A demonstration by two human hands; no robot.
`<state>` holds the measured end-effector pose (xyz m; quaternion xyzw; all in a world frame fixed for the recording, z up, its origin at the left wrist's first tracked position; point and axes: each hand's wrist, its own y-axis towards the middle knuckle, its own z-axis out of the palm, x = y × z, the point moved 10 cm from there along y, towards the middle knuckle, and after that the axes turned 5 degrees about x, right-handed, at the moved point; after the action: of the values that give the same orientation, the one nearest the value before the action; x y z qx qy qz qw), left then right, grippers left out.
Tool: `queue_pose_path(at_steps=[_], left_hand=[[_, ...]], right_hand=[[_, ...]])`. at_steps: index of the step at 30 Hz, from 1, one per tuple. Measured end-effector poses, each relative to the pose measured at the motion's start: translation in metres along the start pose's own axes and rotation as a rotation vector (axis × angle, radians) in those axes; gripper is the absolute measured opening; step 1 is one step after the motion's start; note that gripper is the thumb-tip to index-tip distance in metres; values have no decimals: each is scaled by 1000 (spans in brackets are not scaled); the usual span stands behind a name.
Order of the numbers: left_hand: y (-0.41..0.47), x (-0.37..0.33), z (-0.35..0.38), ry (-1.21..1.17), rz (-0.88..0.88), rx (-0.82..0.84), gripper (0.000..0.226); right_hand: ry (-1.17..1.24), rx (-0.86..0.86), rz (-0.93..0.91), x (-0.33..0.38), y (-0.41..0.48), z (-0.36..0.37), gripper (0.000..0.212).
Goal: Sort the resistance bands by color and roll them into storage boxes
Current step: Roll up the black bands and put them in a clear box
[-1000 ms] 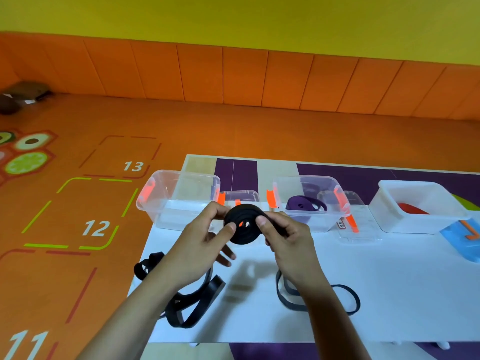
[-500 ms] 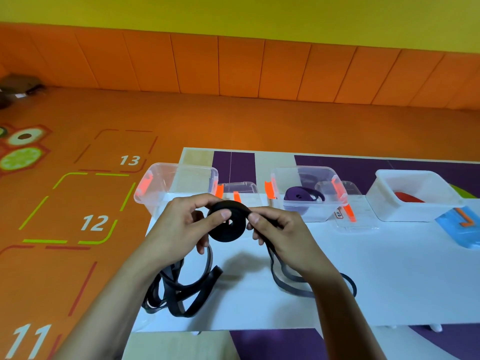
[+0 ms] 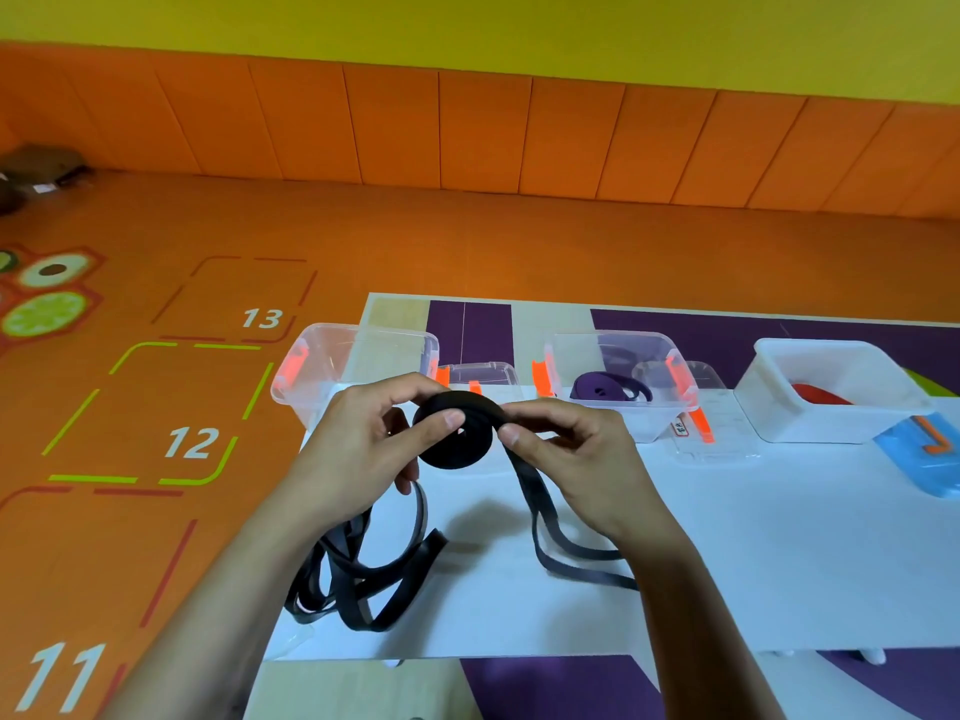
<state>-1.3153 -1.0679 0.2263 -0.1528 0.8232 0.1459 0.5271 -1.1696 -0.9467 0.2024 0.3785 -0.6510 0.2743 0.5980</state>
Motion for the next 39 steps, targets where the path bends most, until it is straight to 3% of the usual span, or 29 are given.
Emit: queue_pose_path(at_steps=[13, 18, 28, 32, 37, 39], left_hand=[[-4, -15, 0, 116, -1, -6, 7], [-4, -15, 0, 126, 1, -14, 6], [-7, -18, 2, 4, 10, 3, 6], [-7, -20, 1, -103, 26, 16, 4], [-7, -9, 2, -196, 0, 1, 7], [-6, -5, 1, -202, -8, -34, 9]], right_hand=[[-29, -44, -59, 12, -3, -9, 25], [-228, -70, -82, 15, -1, -12, 19], [16, -25, -28, 0, 0, -5, 20], [94, -2, -22, -2, 0, 2, 34], [26, -36, -71, 0, 2, 0, 12], [83, -45, -47, -2, 3, 1, 12]])
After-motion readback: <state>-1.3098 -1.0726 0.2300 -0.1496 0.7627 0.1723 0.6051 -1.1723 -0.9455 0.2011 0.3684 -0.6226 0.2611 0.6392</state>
